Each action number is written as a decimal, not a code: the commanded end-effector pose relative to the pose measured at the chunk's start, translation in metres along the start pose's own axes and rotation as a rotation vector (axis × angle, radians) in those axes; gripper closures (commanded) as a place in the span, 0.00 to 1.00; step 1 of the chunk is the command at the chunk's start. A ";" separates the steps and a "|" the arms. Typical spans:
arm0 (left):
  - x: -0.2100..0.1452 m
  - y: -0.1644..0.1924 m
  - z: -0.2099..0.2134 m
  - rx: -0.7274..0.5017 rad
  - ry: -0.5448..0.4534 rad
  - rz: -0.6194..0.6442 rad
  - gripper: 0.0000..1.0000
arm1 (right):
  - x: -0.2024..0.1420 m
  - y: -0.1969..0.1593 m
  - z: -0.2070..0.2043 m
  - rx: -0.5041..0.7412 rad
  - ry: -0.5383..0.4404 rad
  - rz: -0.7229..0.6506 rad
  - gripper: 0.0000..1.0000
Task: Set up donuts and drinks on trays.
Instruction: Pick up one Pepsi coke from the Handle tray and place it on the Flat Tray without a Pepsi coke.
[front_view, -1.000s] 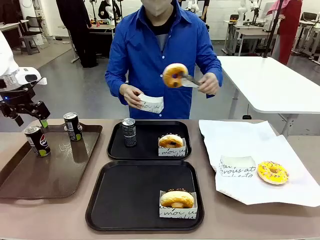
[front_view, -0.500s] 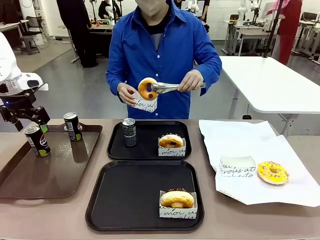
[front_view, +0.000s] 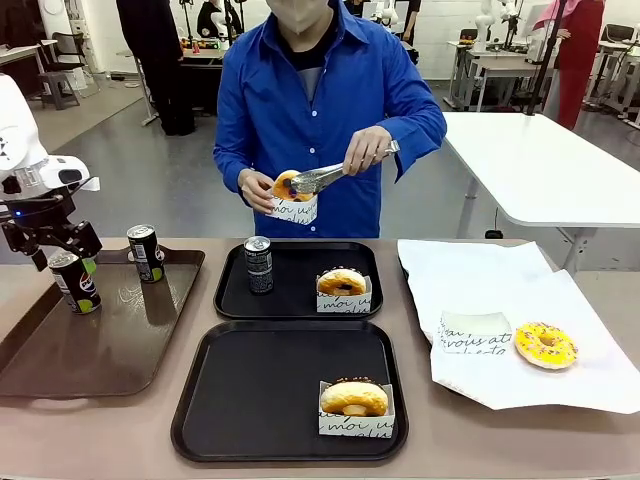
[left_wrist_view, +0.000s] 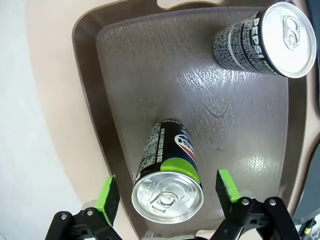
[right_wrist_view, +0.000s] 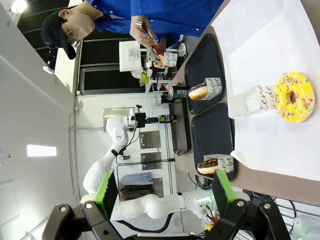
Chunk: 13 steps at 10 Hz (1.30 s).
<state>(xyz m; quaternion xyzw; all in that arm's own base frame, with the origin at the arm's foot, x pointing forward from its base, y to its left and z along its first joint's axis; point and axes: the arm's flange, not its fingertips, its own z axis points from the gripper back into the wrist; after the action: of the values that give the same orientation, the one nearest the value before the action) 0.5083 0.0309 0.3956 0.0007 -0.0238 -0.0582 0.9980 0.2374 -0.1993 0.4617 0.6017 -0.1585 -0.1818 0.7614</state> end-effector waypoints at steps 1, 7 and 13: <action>0.006 0.005 -0.006 -0.013 -0.009 0.002 0.00 | 0.000 -0.001 0.000 0.017 0.004 0.005 0.00; 0.010 0.009 -0.013 -0.031 -0.030 -0.004 0.00 | 0.000 -0.001 0.000 0.017 0.004 0.005 0.00; 0.004 0.008 -0.008 -0.030 0.023 -0.015 1.00 | 0.000 -0.001 0.000 0.017 0.004 0.005 0.00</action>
<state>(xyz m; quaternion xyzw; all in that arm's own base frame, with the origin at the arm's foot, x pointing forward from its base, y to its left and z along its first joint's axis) 0.5143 0.0349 0.3855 -0.0061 -0.0226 -0.0642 0.9977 0.2374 -0.1993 0.4617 0.6017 -0.1585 -0.1818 0.7614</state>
